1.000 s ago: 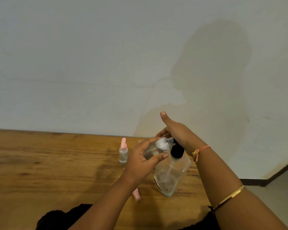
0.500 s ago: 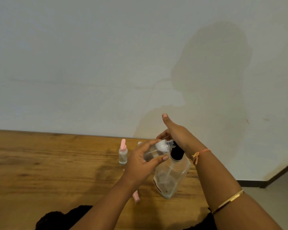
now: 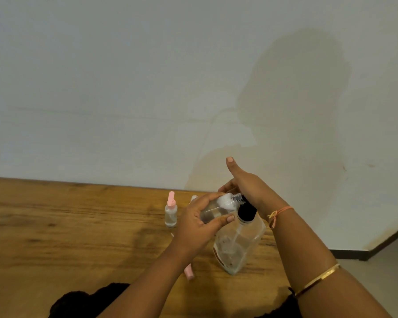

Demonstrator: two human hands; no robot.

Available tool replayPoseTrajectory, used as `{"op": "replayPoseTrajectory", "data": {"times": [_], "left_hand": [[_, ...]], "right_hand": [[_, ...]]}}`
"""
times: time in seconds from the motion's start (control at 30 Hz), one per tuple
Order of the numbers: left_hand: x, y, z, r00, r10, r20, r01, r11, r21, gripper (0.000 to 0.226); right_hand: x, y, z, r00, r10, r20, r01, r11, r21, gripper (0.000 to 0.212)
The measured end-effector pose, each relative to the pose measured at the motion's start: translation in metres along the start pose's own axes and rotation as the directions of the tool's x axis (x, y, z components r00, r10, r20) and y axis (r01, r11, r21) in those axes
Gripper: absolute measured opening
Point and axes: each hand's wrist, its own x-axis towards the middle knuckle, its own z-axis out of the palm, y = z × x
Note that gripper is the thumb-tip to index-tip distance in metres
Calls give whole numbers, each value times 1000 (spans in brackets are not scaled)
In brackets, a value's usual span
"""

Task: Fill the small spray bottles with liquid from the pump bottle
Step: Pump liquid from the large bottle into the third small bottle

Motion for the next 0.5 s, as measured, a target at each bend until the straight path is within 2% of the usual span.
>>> {"op": "replayPoseTrajectory", "data": {"times": [0.5], "left_hand": [[0,-3,0,1000,4,-17,-4,1000,22,38]], "right_hand": [[1,1,2,1000,1,2,-1,1000,-16,87]]}}
